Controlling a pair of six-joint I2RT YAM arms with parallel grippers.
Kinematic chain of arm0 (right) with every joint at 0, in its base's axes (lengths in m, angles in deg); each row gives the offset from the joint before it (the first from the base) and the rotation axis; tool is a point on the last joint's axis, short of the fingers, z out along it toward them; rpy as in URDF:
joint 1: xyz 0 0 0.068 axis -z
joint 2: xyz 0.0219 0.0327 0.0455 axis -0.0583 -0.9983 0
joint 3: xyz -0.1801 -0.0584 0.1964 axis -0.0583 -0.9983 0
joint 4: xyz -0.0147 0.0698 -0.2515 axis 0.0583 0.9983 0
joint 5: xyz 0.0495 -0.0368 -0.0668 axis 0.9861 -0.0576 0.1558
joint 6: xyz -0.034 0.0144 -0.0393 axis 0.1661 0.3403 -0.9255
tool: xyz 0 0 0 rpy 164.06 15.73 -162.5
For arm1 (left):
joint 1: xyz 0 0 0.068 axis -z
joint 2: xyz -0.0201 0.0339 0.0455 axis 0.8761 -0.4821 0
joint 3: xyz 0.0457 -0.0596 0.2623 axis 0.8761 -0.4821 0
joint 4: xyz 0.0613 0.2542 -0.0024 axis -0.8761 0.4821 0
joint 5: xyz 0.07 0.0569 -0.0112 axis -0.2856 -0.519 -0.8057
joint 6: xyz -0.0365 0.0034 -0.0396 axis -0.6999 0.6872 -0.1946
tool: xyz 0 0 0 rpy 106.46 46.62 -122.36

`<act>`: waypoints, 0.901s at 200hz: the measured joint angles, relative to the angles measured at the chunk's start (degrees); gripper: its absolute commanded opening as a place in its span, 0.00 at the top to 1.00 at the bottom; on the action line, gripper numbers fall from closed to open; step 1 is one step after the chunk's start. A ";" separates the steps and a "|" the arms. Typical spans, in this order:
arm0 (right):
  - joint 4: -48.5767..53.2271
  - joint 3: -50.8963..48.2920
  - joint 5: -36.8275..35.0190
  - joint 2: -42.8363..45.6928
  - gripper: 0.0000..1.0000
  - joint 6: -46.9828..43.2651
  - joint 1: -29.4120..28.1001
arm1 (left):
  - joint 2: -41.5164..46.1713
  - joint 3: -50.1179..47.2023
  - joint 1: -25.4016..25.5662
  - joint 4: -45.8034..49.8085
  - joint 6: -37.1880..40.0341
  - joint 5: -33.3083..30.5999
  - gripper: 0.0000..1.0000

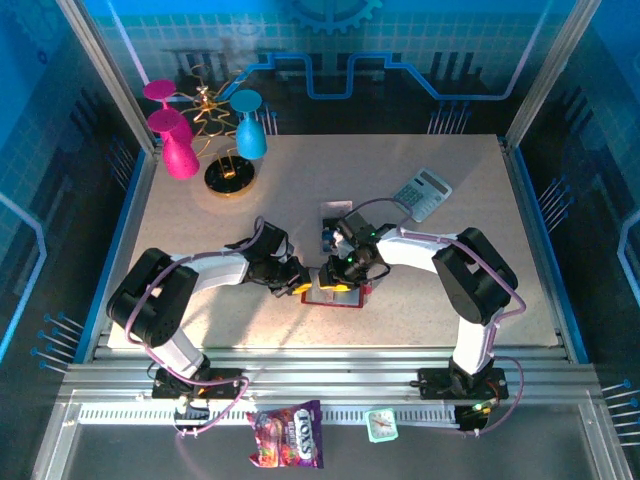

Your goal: Take the credit cards out of the card holder

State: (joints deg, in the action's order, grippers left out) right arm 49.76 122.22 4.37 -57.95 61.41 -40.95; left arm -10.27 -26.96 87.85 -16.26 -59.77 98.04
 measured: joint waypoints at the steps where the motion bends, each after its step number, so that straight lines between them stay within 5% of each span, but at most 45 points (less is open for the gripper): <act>1: 0.09 0.02 -0.02 0.02 0.59 0.00 0.00 | 0.00 -0.02 0.00 0.00 0.00 0.00 0.85; 180: 1.44 0.31 -2.12 2.36 0.62 -0.17 -0.22 | -3.93 3.10 0.00 1.86 3.06 0.61 0.97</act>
State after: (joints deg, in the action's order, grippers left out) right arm 51.20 122.53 2.25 -55.59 61.23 -41.17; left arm -14.21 -23.86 87.85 -14.41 -56.71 98.66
